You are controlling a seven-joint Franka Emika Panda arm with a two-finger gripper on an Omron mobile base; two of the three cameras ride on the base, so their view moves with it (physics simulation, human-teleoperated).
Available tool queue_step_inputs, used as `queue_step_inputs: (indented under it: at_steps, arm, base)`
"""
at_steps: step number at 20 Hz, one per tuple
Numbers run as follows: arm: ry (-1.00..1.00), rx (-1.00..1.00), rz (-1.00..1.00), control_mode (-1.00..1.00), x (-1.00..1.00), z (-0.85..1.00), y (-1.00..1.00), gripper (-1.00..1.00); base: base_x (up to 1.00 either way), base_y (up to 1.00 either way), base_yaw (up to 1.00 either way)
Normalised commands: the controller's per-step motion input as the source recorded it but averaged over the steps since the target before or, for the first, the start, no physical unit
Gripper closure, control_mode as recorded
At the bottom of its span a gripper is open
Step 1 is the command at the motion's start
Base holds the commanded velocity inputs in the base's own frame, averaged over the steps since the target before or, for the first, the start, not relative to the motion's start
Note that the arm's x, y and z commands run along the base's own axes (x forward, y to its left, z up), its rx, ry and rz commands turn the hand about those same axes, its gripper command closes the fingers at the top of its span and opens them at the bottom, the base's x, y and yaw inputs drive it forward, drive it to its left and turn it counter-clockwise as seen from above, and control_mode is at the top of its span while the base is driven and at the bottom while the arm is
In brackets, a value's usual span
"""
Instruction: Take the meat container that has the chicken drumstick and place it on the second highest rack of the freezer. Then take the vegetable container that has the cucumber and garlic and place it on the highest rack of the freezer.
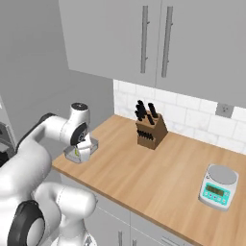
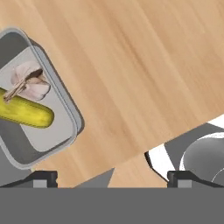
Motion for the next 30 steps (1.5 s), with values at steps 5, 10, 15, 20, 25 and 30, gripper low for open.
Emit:
queue_step_inputs:
  at_steps: [5, 10, 15, 20, 25, 30]
  arm:
    - [0.06, 0.00, 0.00, -1.00, 0.14, -0.34, 0.18, -1.00]
    - [0.08, 0.00, 0.00, -1.00, 0.22, -0.26, -0.01, -1.00]
    - [0.13, 0.00, 0.00, -1.00, 0.46, -0.33, 0.00, -1.00]
    - [0.09, 0.02, 0.01, -1.00, 0.52, -0.23, -0.08, -1.00]
    - [0.07, 0.01, 0.01, -1.00, 0.49, -0.25, 0.00, -1.00]
    - [0.08, 0.00, 0.00, -1.00, 0.01, -0.53, 0.09, 1.00]
  base:
    - [0.00, 0.00, 0.00]
    - [0.00, 0.00, 0.00]
    - [0.00, 0.00, 0.00]
    - [0.00, 0.00, 0.00]
    - [0.00, 0.00, 0.00]
    - [0.00, 0.00, 0.00]
